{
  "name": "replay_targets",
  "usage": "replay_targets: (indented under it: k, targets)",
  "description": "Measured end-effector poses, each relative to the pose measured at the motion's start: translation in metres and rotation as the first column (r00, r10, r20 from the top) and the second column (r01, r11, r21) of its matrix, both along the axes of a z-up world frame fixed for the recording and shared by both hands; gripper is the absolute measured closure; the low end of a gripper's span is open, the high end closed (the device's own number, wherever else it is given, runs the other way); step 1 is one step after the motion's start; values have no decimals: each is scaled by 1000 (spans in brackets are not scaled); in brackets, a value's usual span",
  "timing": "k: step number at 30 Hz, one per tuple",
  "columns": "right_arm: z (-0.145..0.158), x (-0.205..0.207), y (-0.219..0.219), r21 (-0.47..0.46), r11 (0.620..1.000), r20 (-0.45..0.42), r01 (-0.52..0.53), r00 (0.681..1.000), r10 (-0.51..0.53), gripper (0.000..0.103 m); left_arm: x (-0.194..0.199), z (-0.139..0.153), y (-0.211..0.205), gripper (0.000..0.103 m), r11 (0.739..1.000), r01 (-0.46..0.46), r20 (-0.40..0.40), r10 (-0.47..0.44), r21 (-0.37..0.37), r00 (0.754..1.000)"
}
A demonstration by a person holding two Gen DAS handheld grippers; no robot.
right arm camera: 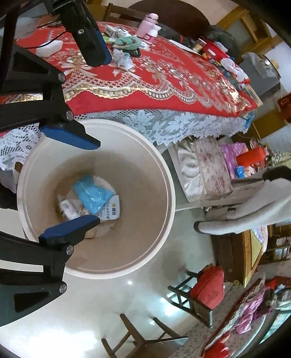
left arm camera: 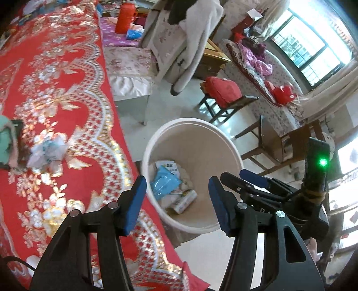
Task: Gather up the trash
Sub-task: 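Open the right gripper over the bucket while the left releases the blue bag, then move the left gripper back to the table and grasp the white square pad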
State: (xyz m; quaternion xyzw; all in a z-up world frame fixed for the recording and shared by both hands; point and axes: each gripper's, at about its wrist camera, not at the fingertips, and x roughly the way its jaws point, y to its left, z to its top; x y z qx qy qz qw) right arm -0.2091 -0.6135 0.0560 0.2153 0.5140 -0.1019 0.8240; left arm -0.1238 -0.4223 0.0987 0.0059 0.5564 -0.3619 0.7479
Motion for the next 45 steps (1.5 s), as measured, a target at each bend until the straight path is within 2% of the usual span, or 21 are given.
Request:
replay_targets:
  k: [8, 14, 19, 24, 27, 30, 35, 38, 40, 44, 45]
  targets:
    - [10, 22, 40, -2, 994, 31, -106, 994, 106, 43, -5, 4, 50, 47, 996, -87, 35, 86, 33, 996]
    - [15, 49, 88, -8, 973, 47, -233, 971, 233, 42, -5, 7, 103, 47, 979, -189, 57, 185, 73, 981]
    - [13, 69, 122, 3, 947, 49, -321, 946, 320, 40, -9, 3, 164, 47, 949, -301, 36, 299, 89, 953]
    - [12, 81, 149, 10, 923, 50, -384, 922, 383, 39, -23, -11, 204, 47, 915, -388, -13, 392, 111, 920]
    - [10, 86, 161, 13, 908, 41, -420, 907, 419, 39, -30, -23, 215, 47, 898, -421, -48, 430, 125, 902]
    - [8, 90, 170, 14, 894, 33, -449, 893, 448, 39, -36, -30, 214, 47, 890, -433, -63, 445, 140, 893]
    - [7, 94, 173, -2, 884, 28, -468, 883, 468, 38, -37, -39, 212, 47, 875, -455, -28, 465, 164, 885]
    - [3, 99, 173, 7, 885, 24, -466, 885, 465, 38, -35, -40, 213, 48, 874, -456, -5, 463, 165, 886]
    - [1, 106, 175, 11, 887, 29, -461, 887, 461, 38, -34, -41, 215, 60, 877, -452, 5, 457, 161, 889]
    - [1, 124, 187, 14, 886, 51, -464, 885, 463, 38, -26, -40, 223, 75, 885, -442, -4, 447, 149, 894]
    - [1, 128, 191, 8, 883, 57, -469, 882, 467, 38, -24, -37, 224, 89, 889, -436, 5, 440, 140, 898]
